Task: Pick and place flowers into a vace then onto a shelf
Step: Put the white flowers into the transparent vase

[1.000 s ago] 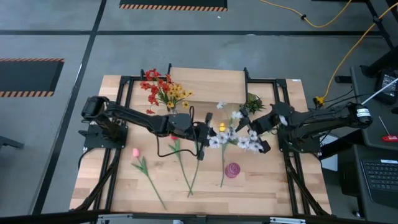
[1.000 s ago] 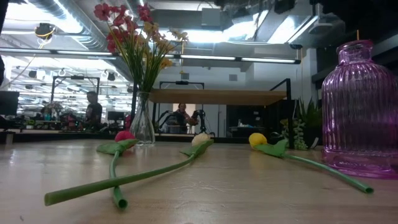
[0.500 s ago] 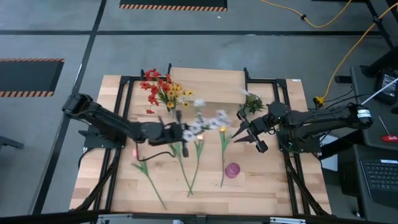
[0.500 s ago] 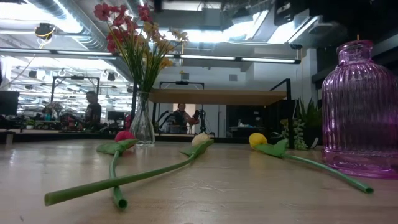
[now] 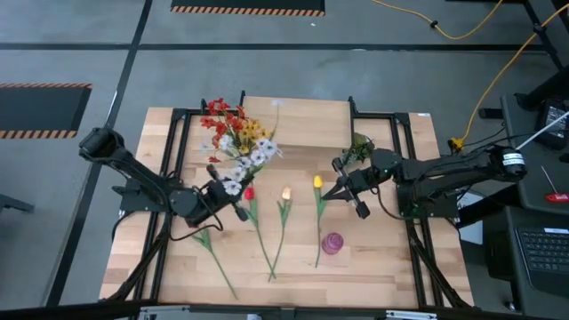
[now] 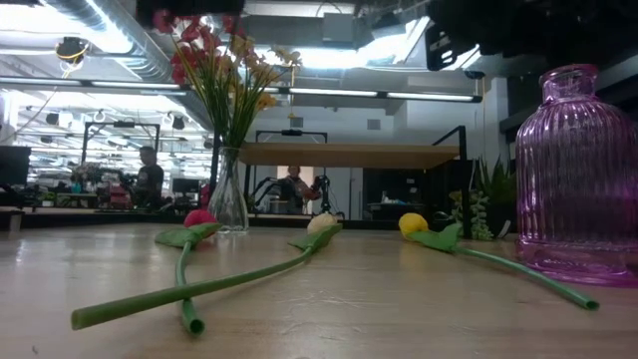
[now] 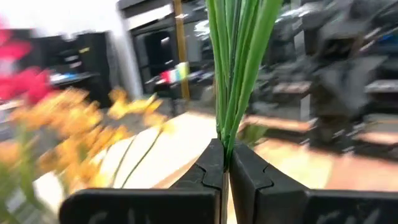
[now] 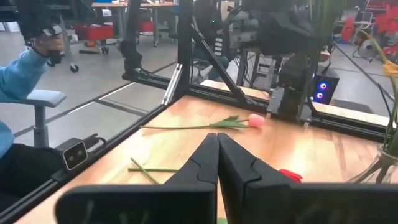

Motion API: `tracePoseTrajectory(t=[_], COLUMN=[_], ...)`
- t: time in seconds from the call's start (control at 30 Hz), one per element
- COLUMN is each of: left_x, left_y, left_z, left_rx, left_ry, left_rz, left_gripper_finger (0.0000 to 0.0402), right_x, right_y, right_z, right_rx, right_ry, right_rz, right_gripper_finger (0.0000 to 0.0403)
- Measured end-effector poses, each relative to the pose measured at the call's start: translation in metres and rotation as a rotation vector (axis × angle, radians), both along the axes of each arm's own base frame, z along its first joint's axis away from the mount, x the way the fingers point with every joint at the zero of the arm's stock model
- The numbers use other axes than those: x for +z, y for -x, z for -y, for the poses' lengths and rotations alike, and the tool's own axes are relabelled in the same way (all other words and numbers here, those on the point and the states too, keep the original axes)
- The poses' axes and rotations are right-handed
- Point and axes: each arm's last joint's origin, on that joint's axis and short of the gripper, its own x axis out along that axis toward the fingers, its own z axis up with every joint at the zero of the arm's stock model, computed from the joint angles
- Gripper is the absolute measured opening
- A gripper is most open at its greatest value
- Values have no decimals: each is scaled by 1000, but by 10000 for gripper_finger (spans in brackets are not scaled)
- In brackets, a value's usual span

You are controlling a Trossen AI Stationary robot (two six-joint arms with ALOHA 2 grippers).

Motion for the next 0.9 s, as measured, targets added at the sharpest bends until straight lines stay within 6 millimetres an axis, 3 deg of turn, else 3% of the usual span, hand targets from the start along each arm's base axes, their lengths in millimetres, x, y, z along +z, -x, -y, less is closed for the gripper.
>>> tracePoseTrajectory(t=[0.2,0.5,0.9], left_x=[-19,-32,-31], left_y=[13,16,23], left_z=[3,4,52], left_rx=[118,134,105], left_ry=[51,57,24], left_rz=[7,1,-35], left_gripper_finger=[3,3,3], right_x=[-2,-2,-3], right_y=[-2,-2,-2], right_z=[0,0,10], right_rx=[3,9,-32], right_ry=[43,92,119], right_rz=[15,36,40], right_gripper_finger=[3,4,5])
